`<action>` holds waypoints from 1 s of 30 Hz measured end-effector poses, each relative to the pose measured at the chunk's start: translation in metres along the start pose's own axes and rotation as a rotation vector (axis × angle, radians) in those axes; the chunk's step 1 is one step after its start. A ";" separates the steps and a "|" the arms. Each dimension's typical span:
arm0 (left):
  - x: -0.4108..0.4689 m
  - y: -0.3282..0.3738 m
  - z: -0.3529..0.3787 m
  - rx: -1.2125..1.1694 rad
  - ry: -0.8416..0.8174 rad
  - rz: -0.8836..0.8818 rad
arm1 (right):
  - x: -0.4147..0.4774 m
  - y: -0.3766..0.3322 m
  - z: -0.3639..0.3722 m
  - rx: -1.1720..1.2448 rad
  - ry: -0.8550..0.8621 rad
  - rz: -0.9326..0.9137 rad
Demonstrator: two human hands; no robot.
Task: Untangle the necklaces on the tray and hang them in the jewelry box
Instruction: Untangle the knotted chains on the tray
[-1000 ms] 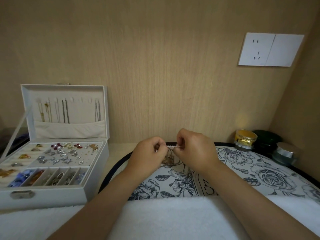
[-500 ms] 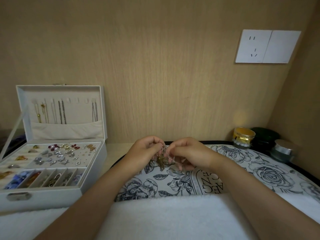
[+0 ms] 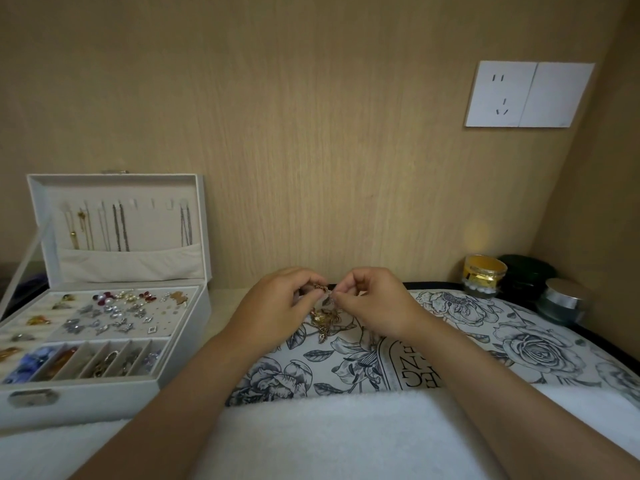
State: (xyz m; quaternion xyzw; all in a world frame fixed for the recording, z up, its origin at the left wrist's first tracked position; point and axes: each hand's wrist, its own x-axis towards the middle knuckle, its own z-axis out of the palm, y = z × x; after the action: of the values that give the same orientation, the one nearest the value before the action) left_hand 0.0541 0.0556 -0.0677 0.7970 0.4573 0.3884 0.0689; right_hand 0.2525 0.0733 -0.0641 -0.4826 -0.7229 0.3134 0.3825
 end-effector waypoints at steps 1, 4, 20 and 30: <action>-0.001 -0.001 0.001 0.025 0.014 -0.004 | 0.001 0.002 0.000 -0.070 0.036 -0.041; -0.002 0.001 0.002 0.007 0.063 -0.086 | 0.000 0.004 0.001 -0.194 0.098 -0.123; 0.010 0.000 -0.008 -0.483 -0.199 -0.496 | 0.000 -0.002 -0.004 0.012 -0.033 -0.004; 0.009 -0.003 -0.011 -0.731 -0.253 -0.596 | -0.002 -0.013 -0.017 0.074 -0.051 0.069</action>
State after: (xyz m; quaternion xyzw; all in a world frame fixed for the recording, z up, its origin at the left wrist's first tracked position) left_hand 0.0469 0.0615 -0.0568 0.5961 0.4874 0.3870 0.5072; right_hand 0.2612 0.0680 -0.0450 -0.4847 -0.7033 0.3650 0.3705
